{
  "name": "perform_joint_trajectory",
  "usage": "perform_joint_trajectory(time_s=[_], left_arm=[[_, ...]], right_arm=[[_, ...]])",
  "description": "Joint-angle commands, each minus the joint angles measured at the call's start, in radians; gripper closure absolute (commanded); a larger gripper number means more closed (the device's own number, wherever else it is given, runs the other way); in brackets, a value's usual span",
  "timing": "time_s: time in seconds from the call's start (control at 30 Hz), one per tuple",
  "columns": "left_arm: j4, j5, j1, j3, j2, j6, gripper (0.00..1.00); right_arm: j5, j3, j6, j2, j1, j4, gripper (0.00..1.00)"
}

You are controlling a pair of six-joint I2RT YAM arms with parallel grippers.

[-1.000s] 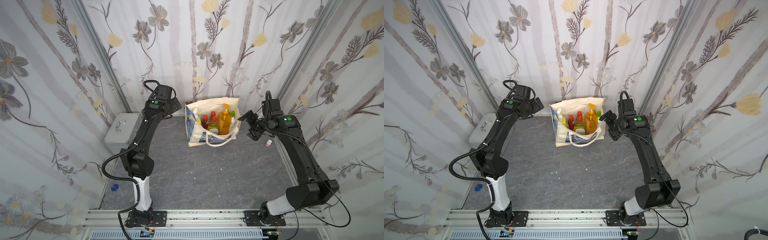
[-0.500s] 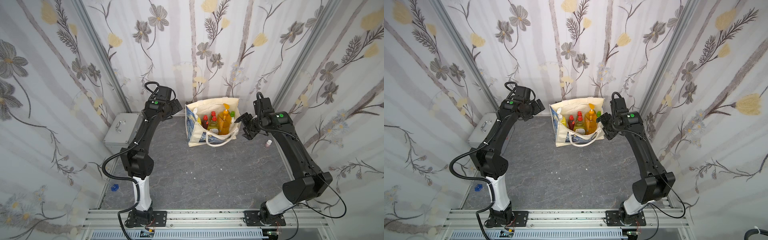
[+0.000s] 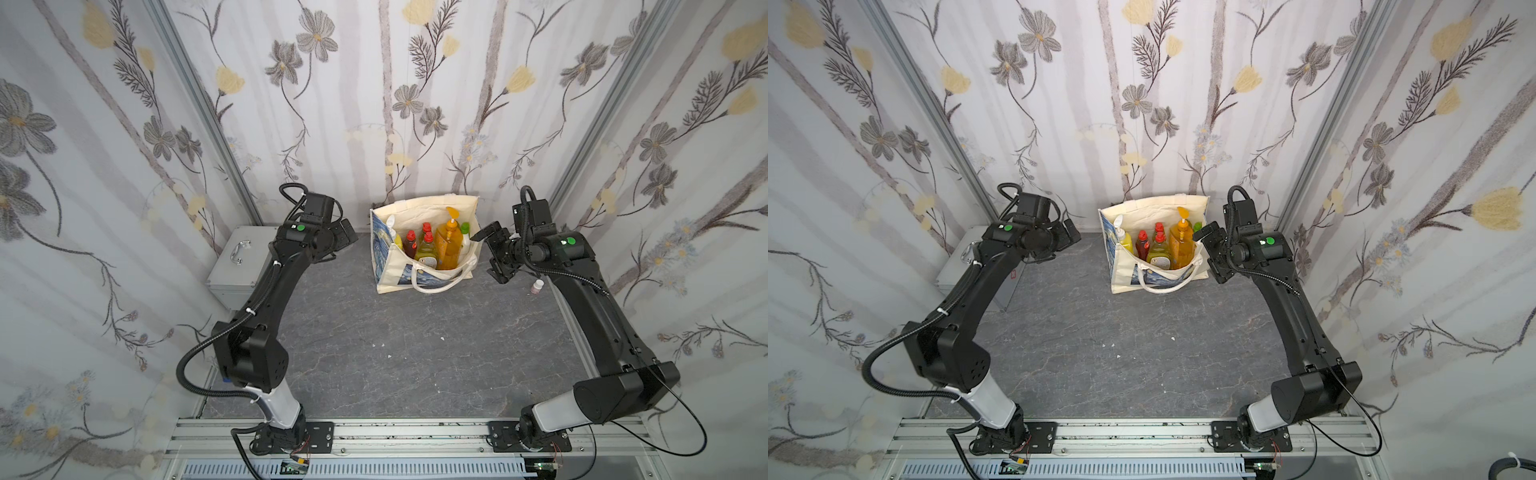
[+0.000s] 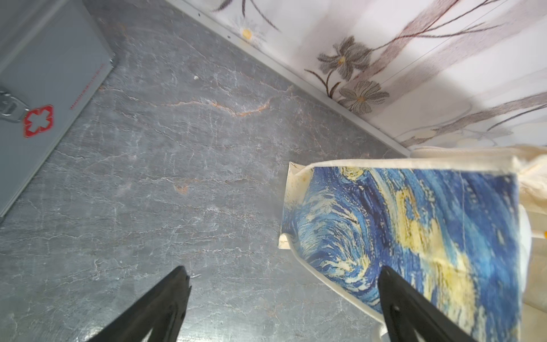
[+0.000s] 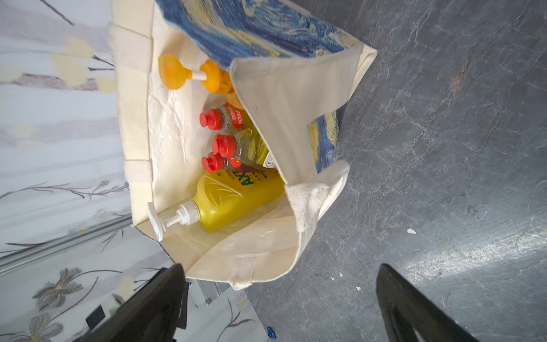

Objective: Pack dish soap into the shopping bag
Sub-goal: Reset both arms

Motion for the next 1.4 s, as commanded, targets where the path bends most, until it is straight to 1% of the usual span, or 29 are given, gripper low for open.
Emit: perform_joint_trajectory(time_s=[0.0,0.1,0.17,0.2,0.27,0.33,0.4,0.43,0.47,0.5,0.53,0.57,0.6,0.63,0.67,0.73,0.77,0.8,0.87,0.9,0.93,0.97,1.07,1.1,1.17,1.23,1.3,1.33,1.37], left_arm=[[0.275,-0.021,0.001,-0.228,-0.175,0.026,0.0],[0.401,-0.055,0.001,-0.483,-0.358,0.02,0.0],[0.423,-0.126,0.001,-0.618,-0.476,0.032,0.0],[0.443,-0.161,0.002,-0.687,-0.537,0.065,0.0],[0.479,-0.228,0.002,-0.797,-0.635,0.129,0.0],[0.529,-0.269,0.003,-0.898,-0.726,0.28,0.0],[0.541,-0.31,0.012,-0.957,-0.778,0.391,0.0],[0.553,-0.306,0.033,-0.99,-0.793,0.433,0.0],[0.579,-0.285,0.056,-1.023,-0.802,0.455,0.0],[0.621,-0.262,0.084,-1.065,-0.811,0.477,0.0],[0.677,-0.267,0.103,-1.111,-0.814,0.489,0.0],[0.734,-0.258,0.124,-1.148,-0.811,0.501,0.0],[0.806,-0.215,0.148,-1.191,-0.8,0.528,0.0],[0.881,-0.18,0.163,-1.225,-0.772,0.56,0.0],[0.935,-0.165,0.173,-1.241,-0.738,0.577,0.0],[1.065,-0.126,0.201,-1.262,-0.648,0.587,0.0],[1.131,-0.107,0.211,-1.269,-0.605,0.59,0.0],[1.19,-0.085,0.22,-1.268,-0.555,0.601,0.0],[1.284,-0.061,0.228,-1.261,-0.457,0.614,0.0],[1.332,-0.052,0.228,-1.26,-0.411,0.628,0.0],[1.383,-0.045,0.228,-1.265,-0.37,0.639,0.0],[1.42,-0.051,0.229,-1.269,-0.328,0.634,0.0],[1.562,-0.057,0.231,-1.302,-0.226,0.618,0.0],[1.62,-0.055,0.231,-1.32,-0.198,0.613,0.0],[1.737,-0.028,0.23,-1.351,-0.127,0.623,0.0],[1.815,0.016,0.226,-1.356,-0.061,0.652,0.0],[1.702,-0.004,0.227,-1.313,-0.077,0.641,0.0],[1.727,-0.005,0.234,-1.31,-0.064,0.63,0.0],[1.71,-0.025,0.234,-1.31,-0.071,0.624,0.0]], right_arm=[[0.04,-0.073,-0.078,-0.071,-0.042,0.081,0.0],[0.022,-0.214,-0.183,-0.172,-0.116,0.172,0.0],[0.045,-0.333,-0.234,-0.257,-0.165,0.256,0.0],[0.068,-0.402,-0.267,-0.308,-0.187,0.32,0.0],[0.169,-0.517,-0.319,-0.399,-0.208,0.426,0.0],[0.327,-0.623,-0.349,-0.495,-0.217,0.531,0.0],[0.492,-0.738,-0.362,-0.587,-0.216,0.657,0.0],[0.59,-0.81,-0.368,-0.639,-0.216,0.731,0.0],[0.663,-0.875,-0.383,-0.679,-0.214,0.798,0.0],[0.74,-0.96,-0.435,-0.722,-0.212,0.909,0.0],[0.803,-1.047,-0.519,-0.753,-0.211,1.017,0.0],[0.837,-1.102,-0.615,-0.771,-0.208,1.105,0.0],[0.853,-1.147,-0.744,-0.776,-0.208,1.195,0.0],[0.864,-1.169,-0.852,-0.767,-0.207,1.244,0.0],[0.863,-1.185,-0.943,-0.751,-0.206,1.279,0.0],[0.806,-1.23,-1.186,-0.725,-0.203,1.37,0.0],[0.785,-1.253,-1.249,-0.717,-0.202,1.412,0.0],[0.761,-1.267,-1.262,-0.708,-0.202,1.426,0.0],[0.73,-1.301,-1.202,-0.697,-0.202,1.462,0.0],[0.681,-1.327,-1.183,-0.697,-0.198,1.498,0.0],[0.63,-1.359,-1.184,-0.693,-0.192,1.554,0.0],[0.605,-1.388,-1.191,-0.686,-0.187,1.605,0.0],[0.584,-1.477,-1.191,-0.65,-0.183,1.782,0.0],[0.556,-1.506,-1.182,-0.642,-0.185,1.833,0.0],[0.474,-1.535,-1.153,-0.61,-0.19,1.901,0.0],[0.44,-1.574,-1.134,-0.576,-0.185,1.989,0.0],[0.398,-1.61,-1.15,-0.523,-0.183,2.092,0.0],[0.372,-1.619,-1.175,-0.485,-0.184,2.132,0.0],[0.344,-1.621,-1.201,-0.445,-0.185,2.149,0.0]])
